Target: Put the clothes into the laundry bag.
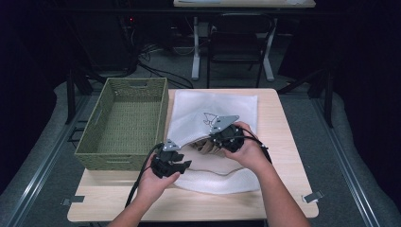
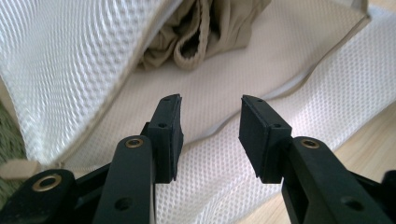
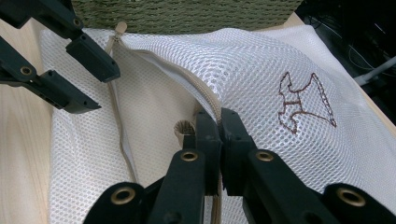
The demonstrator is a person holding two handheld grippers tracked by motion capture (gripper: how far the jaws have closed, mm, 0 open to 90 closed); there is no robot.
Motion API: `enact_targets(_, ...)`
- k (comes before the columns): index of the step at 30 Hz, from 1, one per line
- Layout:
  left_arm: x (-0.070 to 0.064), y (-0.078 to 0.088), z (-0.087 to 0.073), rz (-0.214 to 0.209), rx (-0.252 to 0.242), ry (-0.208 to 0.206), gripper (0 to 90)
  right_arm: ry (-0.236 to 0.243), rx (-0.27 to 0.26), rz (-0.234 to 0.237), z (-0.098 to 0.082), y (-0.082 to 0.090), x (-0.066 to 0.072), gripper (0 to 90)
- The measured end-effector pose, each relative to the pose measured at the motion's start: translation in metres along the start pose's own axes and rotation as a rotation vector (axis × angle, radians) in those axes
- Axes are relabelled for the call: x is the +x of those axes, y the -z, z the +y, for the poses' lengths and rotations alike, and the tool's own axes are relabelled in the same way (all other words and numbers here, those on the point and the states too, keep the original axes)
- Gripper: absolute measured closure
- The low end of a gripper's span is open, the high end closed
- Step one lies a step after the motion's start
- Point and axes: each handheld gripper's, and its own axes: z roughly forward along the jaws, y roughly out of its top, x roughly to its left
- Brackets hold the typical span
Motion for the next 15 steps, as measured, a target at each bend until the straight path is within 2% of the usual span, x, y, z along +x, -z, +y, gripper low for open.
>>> enact_targets(3,0.002,-0.004,-0.009,0.001,0.027,0.002,58.7,-0.001,0.002,0.001,0.000,0.000,0.000,87.8)
enact_targets(7,0.004,-0.008,-0.016,-0.006,0.038,0.012,58.7,-0.002,0.003,0.002,-0.001,0.000,0.000,87.8)
enact_targets(15,0.005,-0.006,-0.025,-0.013,0.016,-0.008,58.8,0.001,0.019,0.014,-0.004,-0.004,0.003,87.7)
